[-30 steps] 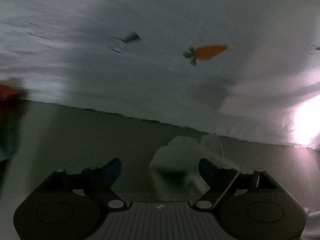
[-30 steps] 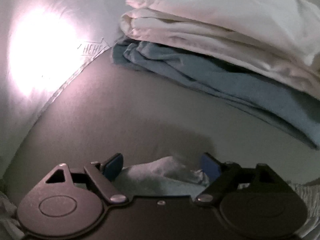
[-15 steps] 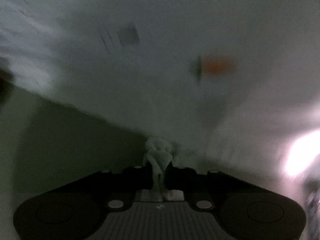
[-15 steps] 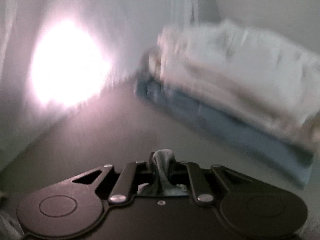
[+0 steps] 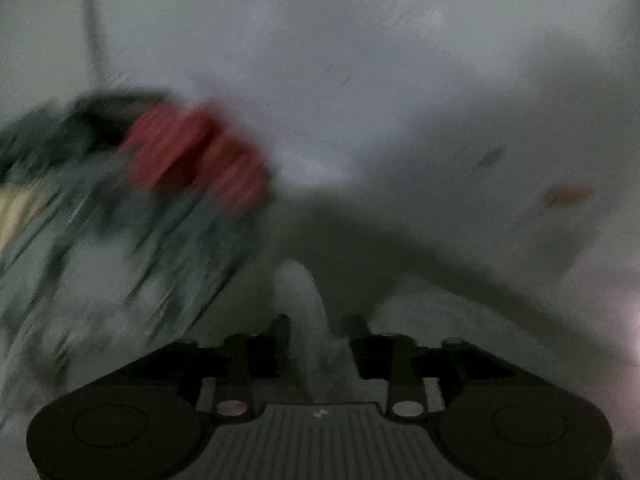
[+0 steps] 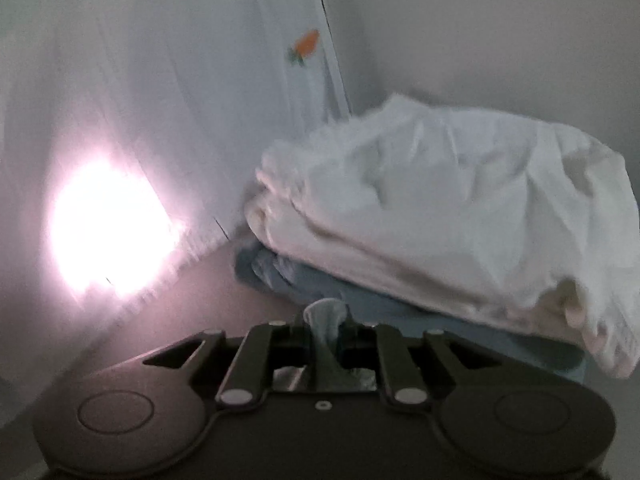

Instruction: Fold clothes

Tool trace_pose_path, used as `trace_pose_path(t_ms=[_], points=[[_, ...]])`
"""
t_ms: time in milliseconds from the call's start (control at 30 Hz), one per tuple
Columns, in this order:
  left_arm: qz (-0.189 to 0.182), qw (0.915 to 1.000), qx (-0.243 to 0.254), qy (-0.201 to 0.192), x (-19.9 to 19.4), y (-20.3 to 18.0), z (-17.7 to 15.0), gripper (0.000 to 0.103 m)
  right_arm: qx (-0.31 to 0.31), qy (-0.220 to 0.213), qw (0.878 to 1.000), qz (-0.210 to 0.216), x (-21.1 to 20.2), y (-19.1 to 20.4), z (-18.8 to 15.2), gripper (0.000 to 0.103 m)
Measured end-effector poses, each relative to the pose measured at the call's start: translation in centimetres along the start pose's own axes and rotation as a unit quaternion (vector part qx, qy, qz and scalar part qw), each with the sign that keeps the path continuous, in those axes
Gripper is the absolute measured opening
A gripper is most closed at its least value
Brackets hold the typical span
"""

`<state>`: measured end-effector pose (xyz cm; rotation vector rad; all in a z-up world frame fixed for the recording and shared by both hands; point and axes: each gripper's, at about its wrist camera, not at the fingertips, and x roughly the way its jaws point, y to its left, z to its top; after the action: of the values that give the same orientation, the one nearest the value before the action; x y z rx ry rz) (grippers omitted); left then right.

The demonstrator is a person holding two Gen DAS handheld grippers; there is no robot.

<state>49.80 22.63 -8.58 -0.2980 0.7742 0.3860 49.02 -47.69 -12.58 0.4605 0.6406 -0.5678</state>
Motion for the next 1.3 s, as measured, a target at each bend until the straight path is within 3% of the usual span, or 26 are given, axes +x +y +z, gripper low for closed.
trace_pose_path(t_ms=[133, 300, 433, 667, 800, 867, 900, 933, 967, 1000, 1133, 1200, 1300], points=[[0.0, 0.9974, -0.059, 0.041, -0.8, 2.5, -3.9, 0.057, -0.025, 0.005, 1.0, -0.006, -0.7, 0.9, -1.2, 0.033], [-0.02, 0.9961, -0.065, 0.057, -0.9, 1.0, -5.0, 0.058, -0.038, 0.01, 0.999, 0.001, -1.1, 1.9, -2.4, 0.041], [-0.041, 0.9972, -0.029, 0.055, 1.0, -2.3, -3.8, 0.069, -0.021, 0.023, 0.999, 0.014, -0.7, 2.3, -3.1, 0.043], [-0.016, 0.9968, 0.06, 0.05, 7.8, -8.6, 0.4, 0.073, -0.008, 0.05, 0.999, 0.017, 0.4, 2.6, -4.3, 0.044], [0.006, 0.9955, 0.072, 0.061, 11.9, -9.9, 2.1, 0.076, -0.007, 0.058, 0.998, 0.006, 1.2, 2.4, -4.7, 0.045], [0.021, 0.9952, 0.066, 0.07, 13.7, -10.0, 2.6, 0.072, -0.003, 0.059, 0.998, 0.001, 1.4, 2.3, -4.8, 0.045], [0.022, 0.9956, 0.057, 0.071, 14.1, -9.9, 2.7, 0.058, -0.001, 0.06, 0.998, -0.001, 1.5, 2.3, -4.8, 0.045], [0.021, 0.9959, 0.044, 0.076, 14.5, -9.6, 2.9, 0.03, 0.002, 0.06, 0.998, -0.003, 1.6, 2.2, -4.8, 0.045], [0.019, 0.9961, 0.031, 0.081, 14.7, -9.4, 3.0, 0.01, 0.005, 0.061, 0.998, -0.004, 1.6, 2.2, -4.9, 0.045], [0.016, 0.9967, 0.017, 0.078, 14.5, -9.1, 3.1, 0.004, 0.009, 0.062, 0.998, -0.004, 1.7, 2.1, -4.9, 0.045], [-0.002, 0.9996, -0.003, 0.029, 10.2, -8.0, 4.0, 0.004, 0.022, 0.059, 0.998, 0.002, 1.2, 2.2, -5.0, 0.045], [-0.017, 0.9996, -0.016, -0.016, 5.5, -6.7, 4.3, 0.004, 0.023, 0.054, 0.998, 0.01, 0.7, 2.1, -5.0, 0.045], [-0.011, 0.9961, -0.051, -0.071, -1.8, -3.1, 3.2, 0.004, 0.027, 0.049, 0.998, 0.021, -0.2, 1.9, -5.0, 0.045]])
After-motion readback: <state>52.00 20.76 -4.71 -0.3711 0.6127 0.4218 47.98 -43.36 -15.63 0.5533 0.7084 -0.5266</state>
